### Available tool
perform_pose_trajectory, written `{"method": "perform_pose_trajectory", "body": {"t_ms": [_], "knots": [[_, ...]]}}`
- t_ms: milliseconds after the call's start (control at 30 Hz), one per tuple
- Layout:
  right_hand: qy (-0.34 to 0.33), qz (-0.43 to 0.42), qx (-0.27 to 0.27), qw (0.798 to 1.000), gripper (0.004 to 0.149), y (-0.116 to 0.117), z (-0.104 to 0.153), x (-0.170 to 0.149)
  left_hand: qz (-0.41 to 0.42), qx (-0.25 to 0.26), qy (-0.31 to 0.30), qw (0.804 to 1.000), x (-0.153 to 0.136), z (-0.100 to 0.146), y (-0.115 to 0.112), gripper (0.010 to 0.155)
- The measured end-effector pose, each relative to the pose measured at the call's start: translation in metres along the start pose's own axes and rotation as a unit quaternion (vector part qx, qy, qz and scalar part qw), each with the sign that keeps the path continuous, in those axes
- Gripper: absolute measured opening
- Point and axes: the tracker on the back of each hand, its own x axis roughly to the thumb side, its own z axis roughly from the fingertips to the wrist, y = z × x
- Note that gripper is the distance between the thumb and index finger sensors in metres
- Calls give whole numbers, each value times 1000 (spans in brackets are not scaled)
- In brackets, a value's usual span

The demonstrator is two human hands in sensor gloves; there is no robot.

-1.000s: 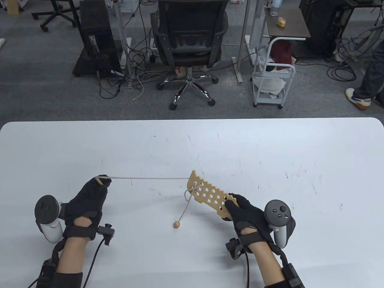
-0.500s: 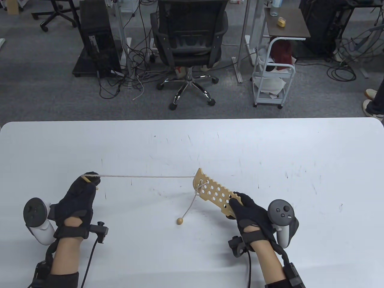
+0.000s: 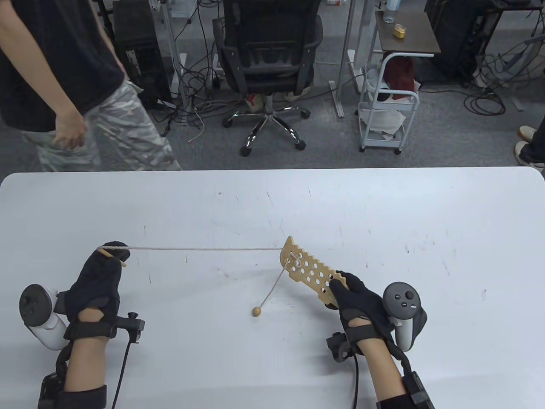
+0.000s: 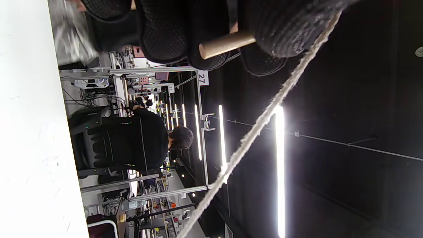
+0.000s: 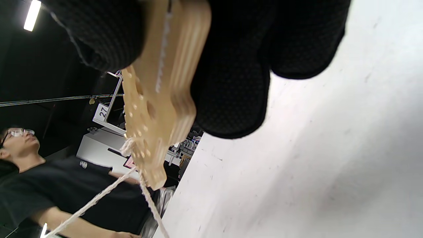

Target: Thread rope through all holes on crocodile lacing toy

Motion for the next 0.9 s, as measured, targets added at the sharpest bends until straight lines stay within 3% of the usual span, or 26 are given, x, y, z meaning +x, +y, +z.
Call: {"method": "perform_pose_trajectory", "body": {"t_ms": [633, 900], "knots": [[36, 16, -51, 998, 47, -14, -6, -13, 20, 23, -12, 999, 7, 2, 8, 46], [27, 9, -44, 999, 46, -11, -6, -13, 22, 12, 1, 1000, 5, 1, 2, 46]]}}
